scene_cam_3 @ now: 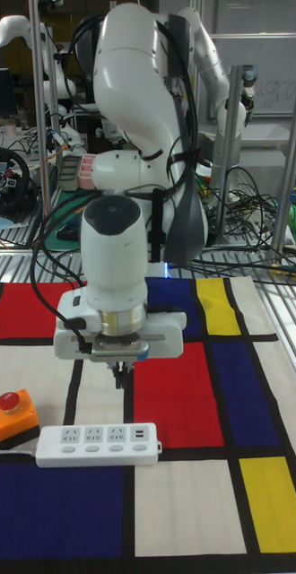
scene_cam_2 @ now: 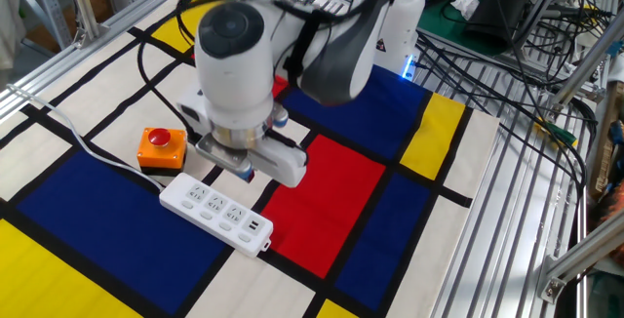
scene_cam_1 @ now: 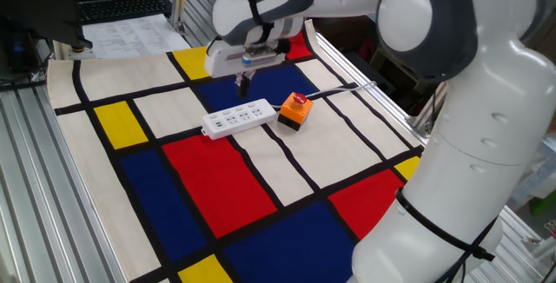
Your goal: Turn on the power strip by pressing the button
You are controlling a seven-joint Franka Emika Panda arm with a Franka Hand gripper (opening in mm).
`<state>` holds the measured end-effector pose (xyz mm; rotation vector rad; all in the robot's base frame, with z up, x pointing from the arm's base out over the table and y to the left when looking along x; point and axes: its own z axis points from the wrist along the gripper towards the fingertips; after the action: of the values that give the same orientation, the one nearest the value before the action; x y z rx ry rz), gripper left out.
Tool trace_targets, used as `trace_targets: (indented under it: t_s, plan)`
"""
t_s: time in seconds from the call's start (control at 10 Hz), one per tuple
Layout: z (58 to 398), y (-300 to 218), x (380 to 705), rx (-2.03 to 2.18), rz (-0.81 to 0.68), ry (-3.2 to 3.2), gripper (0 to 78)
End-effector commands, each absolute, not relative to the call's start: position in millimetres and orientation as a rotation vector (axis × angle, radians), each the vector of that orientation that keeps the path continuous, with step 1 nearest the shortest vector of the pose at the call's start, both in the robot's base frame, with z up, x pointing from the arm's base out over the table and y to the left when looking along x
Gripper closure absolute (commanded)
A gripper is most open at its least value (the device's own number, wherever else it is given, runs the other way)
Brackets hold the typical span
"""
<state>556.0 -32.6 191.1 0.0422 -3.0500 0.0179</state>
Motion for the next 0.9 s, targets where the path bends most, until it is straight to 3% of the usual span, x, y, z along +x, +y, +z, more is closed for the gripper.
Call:
trace_targets:
  t_s: [0.1,0.9]
  plan:
    - [168.9,-27.2,564.4,0.058,0.028,-3.089,77.6]
    - [151.9,-51.8,584.7,0.112,0.031,-3.107,77.6]
